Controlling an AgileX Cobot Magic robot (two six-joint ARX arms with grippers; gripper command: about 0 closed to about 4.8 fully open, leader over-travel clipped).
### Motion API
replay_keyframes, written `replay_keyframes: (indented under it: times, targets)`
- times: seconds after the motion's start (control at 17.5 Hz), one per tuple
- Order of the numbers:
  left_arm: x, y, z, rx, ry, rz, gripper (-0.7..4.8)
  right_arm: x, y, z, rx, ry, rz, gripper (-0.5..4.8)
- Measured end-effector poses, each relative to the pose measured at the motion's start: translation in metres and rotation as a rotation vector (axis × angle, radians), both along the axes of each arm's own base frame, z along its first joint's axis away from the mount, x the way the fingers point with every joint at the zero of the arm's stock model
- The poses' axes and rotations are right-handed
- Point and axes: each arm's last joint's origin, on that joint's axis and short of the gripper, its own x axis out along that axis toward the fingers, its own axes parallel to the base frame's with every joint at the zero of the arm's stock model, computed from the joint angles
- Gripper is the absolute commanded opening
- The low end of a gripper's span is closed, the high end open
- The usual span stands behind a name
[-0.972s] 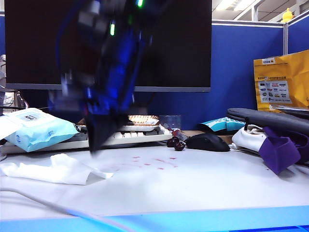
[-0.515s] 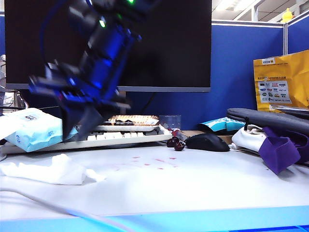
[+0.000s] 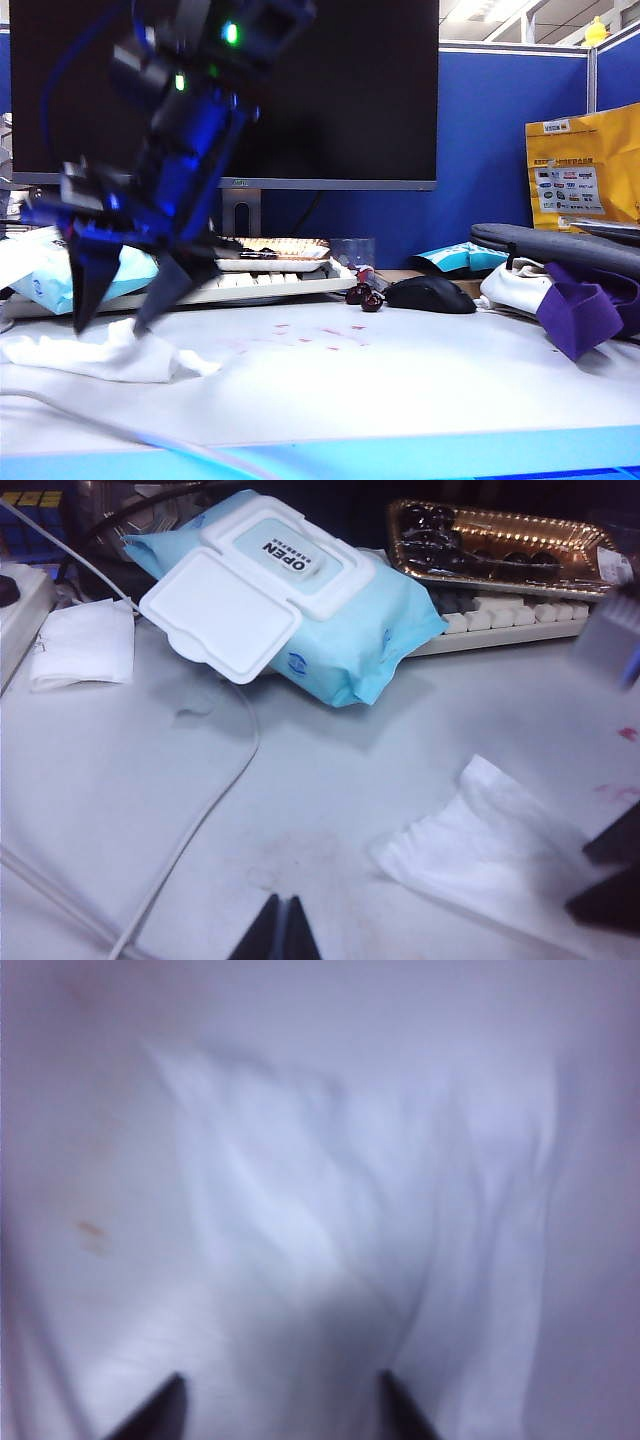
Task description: Use the wet wipes on the table to wipe the cherry juice off the table, then put the wipes back on the table.
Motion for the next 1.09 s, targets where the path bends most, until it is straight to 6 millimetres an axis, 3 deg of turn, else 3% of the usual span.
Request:
replay_keyframes:
  times: [0.11,0.29,0.51,0.74,0.8,0.86,1.09]
  targets:
    - [0.000,0.000,0.000,0.000,0.000,0.000,-0.04,0.000,-0.001,-0.009,-0.033,0.027,-0.004,1.62]
    - [0.000,0.000,0.000,0.000,0.000,0.000,-0.04,-0.001,-0.001,-0.011,-0.046,0.037,-0.004,-0.03]
    - [0.000,0.000,0.000,0.000,0.000,0.000,-0.04,-0.001,-0.005,-0.013,-0.100,0.018,-0.030,-0.02]
    - [0.000,0.000,0.000,0.000,0.000,0.000,-0.04,0.010,-0.021,-0.016,-0.204,0.001,-0.092,0.01]
    - [0.000,0.000,0.000,0.000,0.000,0.000,-0.04,0.013,-0.024,-0.016,-0.206,0.002,-0.101,0.34]
    - [0.000,0.000,0.000,0.000,0.000,0.000,-0.04,0.016,-0.026,-0.015,-0.202,0.004,-0.108,1.10]
    - [0.000,0.000,0.000,0.000,0.000,0.000,-0.04,0.022,-0.023,-0.002,-0.141,0.010,-0.069,1.65]
